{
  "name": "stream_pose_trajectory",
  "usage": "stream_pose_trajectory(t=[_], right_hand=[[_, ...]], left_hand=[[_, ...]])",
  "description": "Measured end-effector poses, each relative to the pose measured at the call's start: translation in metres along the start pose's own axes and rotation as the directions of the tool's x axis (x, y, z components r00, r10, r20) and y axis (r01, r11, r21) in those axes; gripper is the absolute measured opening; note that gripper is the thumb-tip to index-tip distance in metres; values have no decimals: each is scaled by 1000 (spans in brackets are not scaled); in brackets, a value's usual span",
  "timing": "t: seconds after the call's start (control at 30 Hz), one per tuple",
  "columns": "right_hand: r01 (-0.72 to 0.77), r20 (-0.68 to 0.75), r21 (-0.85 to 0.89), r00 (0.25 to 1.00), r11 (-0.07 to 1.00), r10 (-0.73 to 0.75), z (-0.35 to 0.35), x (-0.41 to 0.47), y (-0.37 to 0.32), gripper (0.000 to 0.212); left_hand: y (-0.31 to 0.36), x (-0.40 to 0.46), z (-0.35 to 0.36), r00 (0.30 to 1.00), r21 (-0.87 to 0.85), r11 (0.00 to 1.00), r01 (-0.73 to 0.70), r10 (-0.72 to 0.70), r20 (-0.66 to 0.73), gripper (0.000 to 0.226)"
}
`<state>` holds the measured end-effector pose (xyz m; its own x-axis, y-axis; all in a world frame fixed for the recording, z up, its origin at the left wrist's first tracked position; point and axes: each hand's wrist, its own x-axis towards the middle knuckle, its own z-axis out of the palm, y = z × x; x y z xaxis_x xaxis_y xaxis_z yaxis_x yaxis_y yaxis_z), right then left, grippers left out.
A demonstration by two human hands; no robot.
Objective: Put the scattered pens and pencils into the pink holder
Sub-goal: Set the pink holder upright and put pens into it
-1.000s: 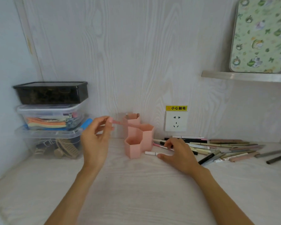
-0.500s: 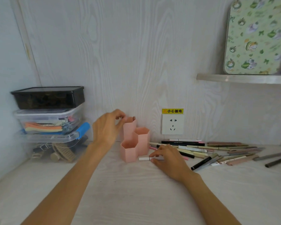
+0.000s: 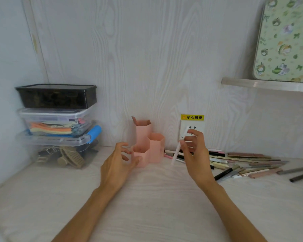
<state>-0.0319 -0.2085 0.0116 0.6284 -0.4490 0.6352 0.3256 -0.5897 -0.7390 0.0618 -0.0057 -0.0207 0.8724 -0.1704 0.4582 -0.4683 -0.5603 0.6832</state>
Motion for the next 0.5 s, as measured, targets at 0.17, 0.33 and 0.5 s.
stream_pose_trajectory(t=[0.17, 0.33, 0.5], right_hand=[[90, -144, 219, 988, 972, -60, 7, 20, -32, 48], [174, -187, 137, 971, 975, -147, 44, 63, -66, 43], [179, -4, -69, 984, 981, -180, 71, 71, -70, 41]], left_hand=[[1, -2, 0, 1000, 32, 999, -13, 13, 7, 25], [3, -7, 1, 994, 153, 982, -109, 110, 4, 10], [2, -11, 3, 986, 179, 972, -152, 137, 90, 7]])
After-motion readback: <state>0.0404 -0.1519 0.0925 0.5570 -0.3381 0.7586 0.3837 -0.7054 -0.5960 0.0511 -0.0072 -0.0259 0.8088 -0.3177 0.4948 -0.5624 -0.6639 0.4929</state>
